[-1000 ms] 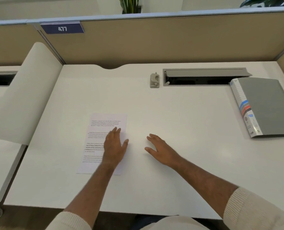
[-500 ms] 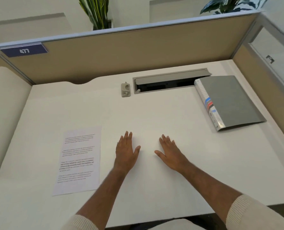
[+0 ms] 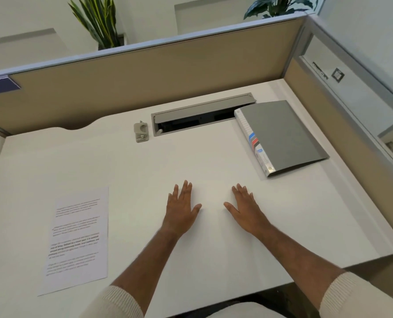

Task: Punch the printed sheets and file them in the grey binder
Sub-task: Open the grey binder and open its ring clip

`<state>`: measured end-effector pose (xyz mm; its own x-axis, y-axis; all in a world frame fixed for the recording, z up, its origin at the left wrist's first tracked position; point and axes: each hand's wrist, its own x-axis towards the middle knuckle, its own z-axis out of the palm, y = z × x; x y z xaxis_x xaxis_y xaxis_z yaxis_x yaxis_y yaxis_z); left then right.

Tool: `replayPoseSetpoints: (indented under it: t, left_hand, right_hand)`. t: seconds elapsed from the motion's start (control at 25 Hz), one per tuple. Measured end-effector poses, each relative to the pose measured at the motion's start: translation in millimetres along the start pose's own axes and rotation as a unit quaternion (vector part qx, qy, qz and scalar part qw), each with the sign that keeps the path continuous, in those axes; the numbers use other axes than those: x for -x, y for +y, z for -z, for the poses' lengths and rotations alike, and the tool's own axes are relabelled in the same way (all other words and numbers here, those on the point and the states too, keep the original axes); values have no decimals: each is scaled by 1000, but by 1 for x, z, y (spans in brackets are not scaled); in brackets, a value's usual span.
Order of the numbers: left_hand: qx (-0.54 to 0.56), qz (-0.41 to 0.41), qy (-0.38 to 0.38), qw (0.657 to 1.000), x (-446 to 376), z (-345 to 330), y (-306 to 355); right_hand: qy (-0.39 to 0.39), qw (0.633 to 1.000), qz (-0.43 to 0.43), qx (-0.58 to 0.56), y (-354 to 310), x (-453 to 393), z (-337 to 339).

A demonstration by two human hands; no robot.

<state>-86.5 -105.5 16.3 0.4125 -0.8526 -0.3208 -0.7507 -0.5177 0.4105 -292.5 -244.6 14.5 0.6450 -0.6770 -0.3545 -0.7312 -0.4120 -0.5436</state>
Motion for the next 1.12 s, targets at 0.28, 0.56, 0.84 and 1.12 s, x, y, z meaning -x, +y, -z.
replayPoseSetpoints:
  t: [0.28, 0.56, 0.84, 1.12]
  left_hand:
    - [-15, -1, -25, 1000, -19, -16, 42]
    - [-21, 14, -40, 999, -25, -35, 59]
    - [-25, 28, -29, 999, -22, -40, 63]
    - [-11, 42, -14, 999, -16, -40, 66]
  right_hand:
    - [121, 983, -77, -118, 44, 10, 35]
    - [200, 886, -219, -355, 67, -13, 85]
    - [201, 752, -250, -575, 86, -40, 117]
    - [193, 725, -275, -601, 88, -53, 122]
